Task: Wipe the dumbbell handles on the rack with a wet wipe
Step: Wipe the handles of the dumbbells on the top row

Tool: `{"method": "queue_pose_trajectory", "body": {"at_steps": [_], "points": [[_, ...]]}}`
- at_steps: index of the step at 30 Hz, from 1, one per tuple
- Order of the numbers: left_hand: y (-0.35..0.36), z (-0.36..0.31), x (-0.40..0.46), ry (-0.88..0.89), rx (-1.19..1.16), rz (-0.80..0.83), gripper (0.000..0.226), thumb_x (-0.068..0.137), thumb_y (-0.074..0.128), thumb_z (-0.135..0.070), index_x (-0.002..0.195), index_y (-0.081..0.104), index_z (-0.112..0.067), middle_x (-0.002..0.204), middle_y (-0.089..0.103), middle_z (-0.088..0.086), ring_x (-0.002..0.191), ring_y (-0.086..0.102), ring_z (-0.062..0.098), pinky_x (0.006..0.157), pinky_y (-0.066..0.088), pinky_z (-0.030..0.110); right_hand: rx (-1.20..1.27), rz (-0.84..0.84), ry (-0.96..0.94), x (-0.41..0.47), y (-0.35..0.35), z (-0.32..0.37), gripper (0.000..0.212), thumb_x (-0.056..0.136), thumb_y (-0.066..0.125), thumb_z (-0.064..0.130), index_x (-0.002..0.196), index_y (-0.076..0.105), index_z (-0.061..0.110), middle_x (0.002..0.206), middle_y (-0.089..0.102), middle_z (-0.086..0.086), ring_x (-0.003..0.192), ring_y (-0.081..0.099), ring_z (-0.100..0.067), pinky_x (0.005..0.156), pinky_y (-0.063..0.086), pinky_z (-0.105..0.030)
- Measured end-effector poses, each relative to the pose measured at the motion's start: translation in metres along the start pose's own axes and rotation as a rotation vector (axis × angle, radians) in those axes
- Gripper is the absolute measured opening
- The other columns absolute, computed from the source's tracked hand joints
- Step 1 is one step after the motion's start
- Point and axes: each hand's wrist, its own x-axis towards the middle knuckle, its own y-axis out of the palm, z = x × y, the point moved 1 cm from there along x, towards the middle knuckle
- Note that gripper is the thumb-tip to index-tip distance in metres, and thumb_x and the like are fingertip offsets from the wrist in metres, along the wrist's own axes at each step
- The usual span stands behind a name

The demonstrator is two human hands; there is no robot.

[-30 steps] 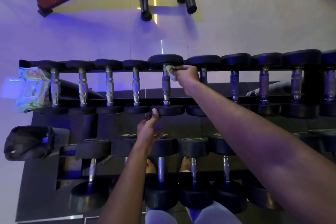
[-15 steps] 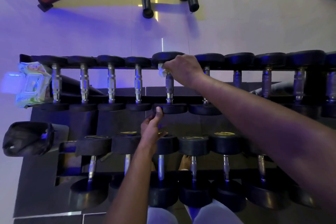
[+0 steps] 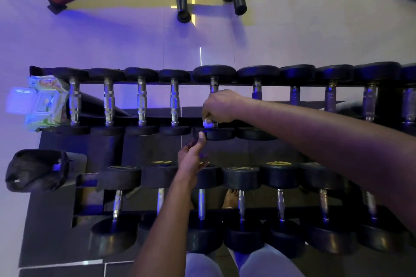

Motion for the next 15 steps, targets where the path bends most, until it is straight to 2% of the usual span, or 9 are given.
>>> {"method": "queue_pose_trajectory", "body": {"at_steps": [3, 6, 8, 11, 13, 15], "points": [[-0.005, -0.004, 0.001, -0.011, 0.058, 0.001, 0.066, 0.086, 0.086, -0.059, 0.129, 0.07, -0.011, 0.128, 0.074, 0.005, 0.092, 0.069, 0.02, 0.06, 0.059, 0.027, 0.118, -0.021, 0.041, -0.004, 0.012, 0.003, 0.022, 0.094, 0.066, 0.029, 0.111, 0.079, 0.037, 0.104, 0.077, 0.011, 0.096, 0.069, -0.02, 0.081, 0.058, -0.035], [-0.007, -0.009, -0.003, -0.023, 0.115, -0.001, 0.064, 0.086, 0.085, -0.061, 0.125, 0.07, -0.012, 0.119, 0.075, 0.0, 0.082, 0.067, 0.016, 0.06, 0.059, 0.027, 0.466, -0.141, 0.179, -0.017, 0.02, -0.004, 0.015, 0.091, 0.075, 0.036, 0.103, 0.082, 0.034, 0.098, 0.078, 0.016, 0.096, 0.07, -0.012, 0.082, 0.056, -0.033], [-0.009, -0.009, -0.007, -0.021, 0.151, -0.005, 0.068, 0.084, 0.086, -0.064, 0.124, 0.07, -0.011, 0.114, 0.075, 0.0, 0.072, 0.065, 0.013, 0.054, 0.056, 0.024, 0.668, -0.269, 0.307, -0.031, 0.03, -0.01, 0.014, 0.088, 0.079, 0.041, 0.099, 0.083, 0.034, 0.096, 0.079, 0.016, 0.095, 0.071, -0.009, 0.088, 0.056, -0.035], [-0.008, -0.01, -0.019, -0.029, 0.243, 0.023, 0.064, 0.085, 0.087, -0.059, 0.117, 0.068, -0.007, 0.099, 0.072, 0.005, 0.053, 0.059, 0.009, 0.045, 0.045, 0.023, 0.93, -0.412, 0.498, -0.06, 0.051, -0.016, 0.014, 0.079, 0.078, 0.054, 0.09, 0.079, 0.045, 0.09, 0.077, 0.022, 0.093, 0.072, -0.002, 0.097, 0.057, -0.038], [-0.003, -0.007, -0.029, -0.015, 0.326, 0.069, 0.052, 0.089, 0.086, -0.055, 0.109, 0.062, -0.014, 0.096, 0.072, 0.005, 0.052, 0.055, 0.008, 0.046, 0.043, 0.022, 1.031, -0.485, 0.571, -0.077, 0.061, -0.02, 0.019, 0.072, 0.07, 0.064, 0.087, 0.074, 0.054, 0.088, 0.076, 0.026, 0.093, 0.073, 0.001, 0.1, 0.056, -0.042], [0.007, -0.005, -0.04, 0.01, 0.397, 0.133, 0.047, 0.09, 0.085, -0.054, 0.103, 0.063, -0.014, 0.09, 0.073, 0.003, 0.052, 0.053, 0.008, 0.045, 0.042, 0.021, 1.09, -0.538, 0.623, -0.093, 0.068, -0.028, 0.022, 0.072, 0.069, 0.064, 0.091, 0.074, 0.052, 0.088, 0.077, 0.023, 0.094, 0.073, -0.001, 0.1, 0.056, -0.045]]}}
